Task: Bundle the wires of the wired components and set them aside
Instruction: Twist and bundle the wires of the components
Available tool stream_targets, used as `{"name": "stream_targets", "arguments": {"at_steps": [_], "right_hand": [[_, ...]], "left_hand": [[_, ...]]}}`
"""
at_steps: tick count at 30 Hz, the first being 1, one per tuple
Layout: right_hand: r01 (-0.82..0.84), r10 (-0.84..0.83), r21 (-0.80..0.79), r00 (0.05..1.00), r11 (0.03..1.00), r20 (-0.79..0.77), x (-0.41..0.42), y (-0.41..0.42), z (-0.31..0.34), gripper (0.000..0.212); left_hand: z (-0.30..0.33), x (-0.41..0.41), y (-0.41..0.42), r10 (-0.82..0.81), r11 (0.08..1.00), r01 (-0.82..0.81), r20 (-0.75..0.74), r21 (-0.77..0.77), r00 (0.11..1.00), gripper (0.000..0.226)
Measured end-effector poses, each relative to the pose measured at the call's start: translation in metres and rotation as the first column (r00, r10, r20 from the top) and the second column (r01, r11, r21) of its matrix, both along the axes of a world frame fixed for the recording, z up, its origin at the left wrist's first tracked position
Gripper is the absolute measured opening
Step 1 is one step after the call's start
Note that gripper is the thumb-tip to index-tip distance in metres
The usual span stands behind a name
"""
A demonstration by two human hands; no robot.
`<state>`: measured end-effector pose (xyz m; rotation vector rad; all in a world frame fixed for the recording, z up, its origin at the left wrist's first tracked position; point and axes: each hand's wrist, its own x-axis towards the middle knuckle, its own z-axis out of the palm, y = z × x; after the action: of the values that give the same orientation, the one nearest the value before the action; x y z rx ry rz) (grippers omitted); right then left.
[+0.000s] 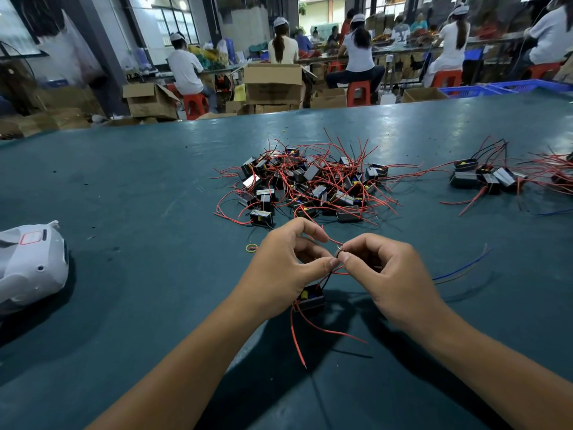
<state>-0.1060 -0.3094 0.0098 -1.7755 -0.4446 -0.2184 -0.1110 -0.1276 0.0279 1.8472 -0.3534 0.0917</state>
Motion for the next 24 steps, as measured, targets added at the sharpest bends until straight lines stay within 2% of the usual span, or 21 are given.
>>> {"name": "stream_targets", "arguments": {"at_steps": [6, 9, 16, 24], "right_hand": [[-0.007, 0.008, -0.029, 0.999, 1.0, 0.034, 0.0, -0.001, 0.0, 0.013], [-0.003, 0.004, -0.026, 0.999, 1.0, 0.04, 0.001, -0.001, 0.0, 0.013], [-0.012, 0.016, -0.041, 0.996, 0.999, 0.087, -0.003, -0.001, 0.002, 0.011], [-0.016, 0.037, -0.138, 0.988, 0.99, 0.151, -0.005, -0.002, 0.005, 0.012]], "left_hand": [[0.002, -0.003, -0.001, 0.003, 1.0, -0.003, 0.0, 0.006, 1.0, 0.029], [0.005, -0.004, 0.0, 0.019, 0.998, -0.021, 0.023, 0.064, 1.0, 0.028], [0.014, -0.01, 0.002, 0.029, 0.902, -0.169, 0.334, 0.398, 0.942, 0.021], [0.019, -0.01, 0.001, -0.022, 0.824, -0.238, 0.449, 0.514, 0.893, 0.015]]}}
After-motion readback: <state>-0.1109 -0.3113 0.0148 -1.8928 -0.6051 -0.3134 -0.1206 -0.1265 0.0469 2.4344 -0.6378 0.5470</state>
